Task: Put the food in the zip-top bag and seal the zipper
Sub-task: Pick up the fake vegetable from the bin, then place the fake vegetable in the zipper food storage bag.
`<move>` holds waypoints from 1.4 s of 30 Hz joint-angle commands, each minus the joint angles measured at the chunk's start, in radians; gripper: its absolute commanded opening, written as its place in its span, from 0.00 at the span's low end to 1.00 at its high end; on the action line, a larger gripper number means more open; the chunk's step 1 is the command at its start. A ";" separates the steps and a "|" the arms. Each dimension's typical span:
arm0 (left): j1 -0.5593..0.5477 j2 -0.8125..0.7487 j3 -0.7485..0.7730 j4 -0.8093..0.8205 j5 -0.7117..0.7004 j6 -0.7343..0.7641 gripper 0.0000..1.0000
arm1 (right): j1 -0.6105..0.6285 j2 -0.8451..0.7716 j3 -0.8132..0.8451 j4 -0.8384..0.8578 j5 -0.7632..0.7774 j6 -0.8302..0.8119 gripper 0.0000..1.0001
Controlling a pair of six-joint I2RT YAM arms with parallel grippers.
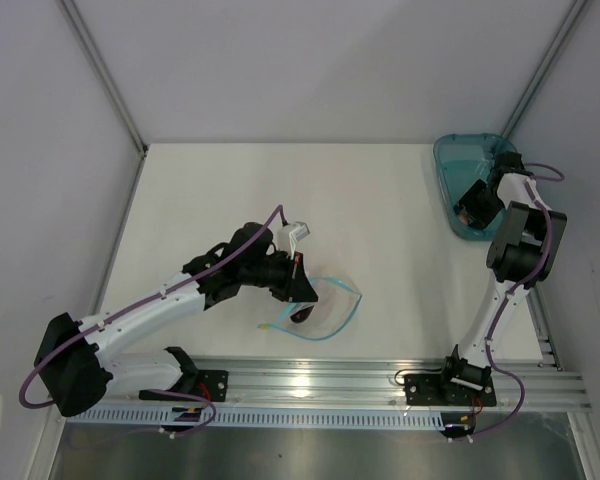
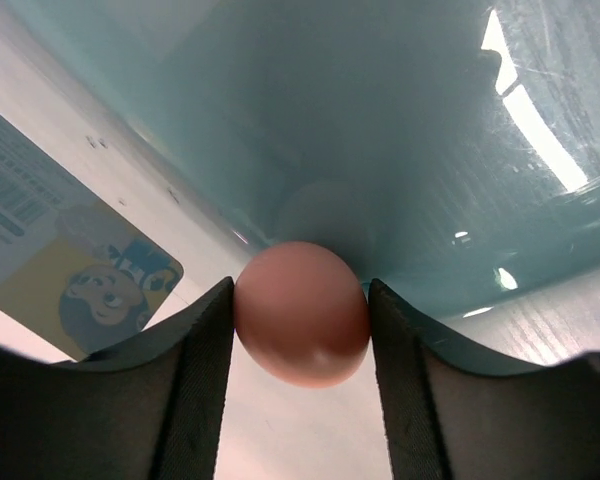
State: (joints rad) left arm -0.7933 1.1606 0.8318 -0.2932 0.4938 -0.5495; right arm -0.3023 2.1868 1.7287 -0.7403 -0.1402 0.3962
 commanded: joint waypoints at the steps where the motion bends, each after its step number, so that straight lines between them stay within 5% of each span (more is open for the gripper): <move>1: 0.008 -0.010 0.004 0.028 0.014 -0.004 0.01 | 0.012 0.008 -0.008 0.004 0.004 0.006 0.52; 9: 0.009 -0.016 -0.003 0.028 0.008 -0.007 0.01 | 0.005 -0.013 -0.009 0.009 0.022 0.007 0.31; 15: 0.009 -0.016 0.001 0.026 0.018 -0.017 0.01 | -0.004 -0.058 -0.001 0.010 0.033 0.006 0.01; 26: 0.009 -0.013 0.000 0.020 0.028 -0.053 0.01 | -0.038 -0.205 0.002 0.007 0.033 0.013 0.00; 33: 0.012 -0.012 0.035 -0.032 0.031 -0.053 0.01 | 0.046 -0.436 -0.053 0.001 -0.001 0.006 0.00; 42: 0.012 -0.032 0.081 -0.093 0.002 -0.089 0.01 | 0.412 -0.812 -0.253 0.036 -0.035 -0.069 0.00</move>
State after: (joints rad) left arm -0.7891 1.1576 0.8616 -0.3660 0.5037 -0.6064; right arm 0.0055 1.4757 1.5444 -0.7113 -0.1555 0.3710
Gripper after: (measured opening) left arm 0.005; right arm 0.548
